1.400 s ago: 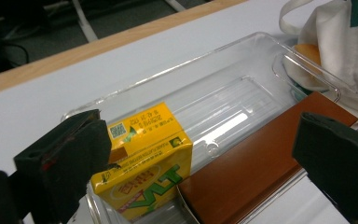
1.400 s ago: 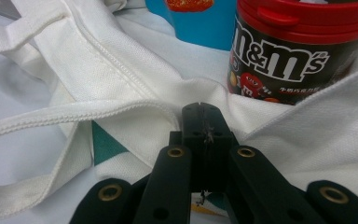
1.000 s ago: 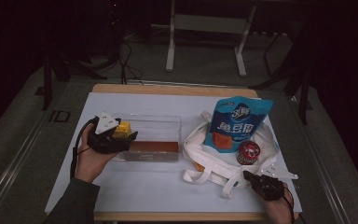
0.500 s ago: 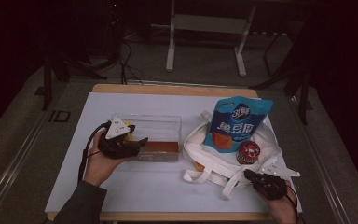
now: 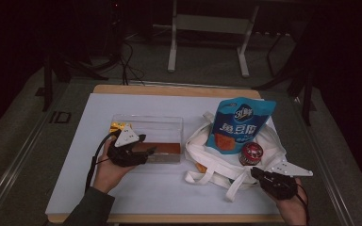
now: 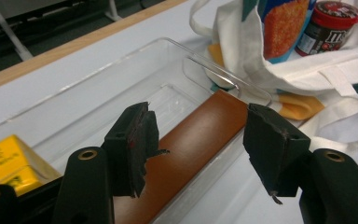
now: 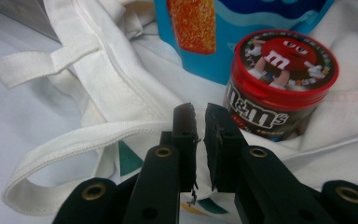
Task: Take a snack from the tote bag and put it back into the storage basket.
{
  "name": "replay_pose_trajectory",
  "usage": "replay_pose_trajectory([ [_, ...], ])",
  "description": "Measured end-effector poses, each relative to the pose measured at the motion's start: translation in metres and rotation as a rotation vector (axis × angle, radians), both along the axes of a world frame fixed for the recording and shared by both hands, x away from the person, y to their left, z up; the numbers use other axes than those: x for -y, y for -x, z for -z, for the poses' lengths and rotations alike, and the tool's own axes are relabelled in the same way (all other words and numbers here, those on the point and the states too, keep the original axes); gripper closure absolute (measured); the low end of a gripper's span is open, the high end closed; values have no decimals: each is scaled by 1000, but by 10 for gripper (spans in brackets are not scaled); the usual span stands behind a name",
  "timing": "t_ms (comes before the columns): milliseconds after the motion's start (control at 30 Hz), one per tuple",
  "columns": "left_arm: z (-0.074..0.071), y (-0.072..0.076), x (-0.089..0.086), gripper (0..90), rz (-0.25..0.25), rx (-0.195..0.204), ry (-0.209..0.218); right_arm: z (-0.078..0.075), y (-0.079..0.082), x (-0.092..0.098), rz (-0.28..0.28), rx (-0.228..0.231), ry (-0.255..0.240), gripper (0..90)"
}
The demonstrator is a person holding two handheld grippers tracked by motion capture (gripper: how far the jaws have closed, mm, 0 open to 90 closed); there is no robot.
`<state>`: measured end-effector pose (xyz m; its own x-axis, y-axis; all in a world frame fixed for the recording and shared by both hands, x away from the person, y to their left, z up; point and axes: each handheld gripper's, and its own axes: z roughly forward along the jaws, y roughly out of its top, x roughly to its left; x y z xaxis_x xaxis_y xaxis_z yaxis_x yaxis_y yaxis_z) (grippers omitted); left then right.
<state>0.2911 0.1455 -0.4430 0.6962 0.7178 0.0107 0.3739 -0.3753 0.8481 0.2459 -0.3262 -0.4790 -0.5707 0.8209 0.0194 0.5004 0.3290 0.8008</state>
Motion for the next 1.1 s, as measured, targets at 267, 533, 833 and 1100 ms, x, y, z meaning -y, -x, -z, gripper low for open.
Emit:
replay_pose_trajectory([
  [267, 12, 4, 9, 438, 30, -20, -2, -11, -3, 4, -8, 15, -7, 820],
  [533, 22, 10, 19, 510, 88, -30, -10, -20, -11, 10, 3, 18, -9, 799],
  [833, 35, 19, 22, 558, 138, -49, 17, -31, -21, 16, 19, 21, -4, 764],
  [1100, 48, 24, 23, 558, 163, -59, 12, -33, -31, 18, 33, 12, -22, 714],
])
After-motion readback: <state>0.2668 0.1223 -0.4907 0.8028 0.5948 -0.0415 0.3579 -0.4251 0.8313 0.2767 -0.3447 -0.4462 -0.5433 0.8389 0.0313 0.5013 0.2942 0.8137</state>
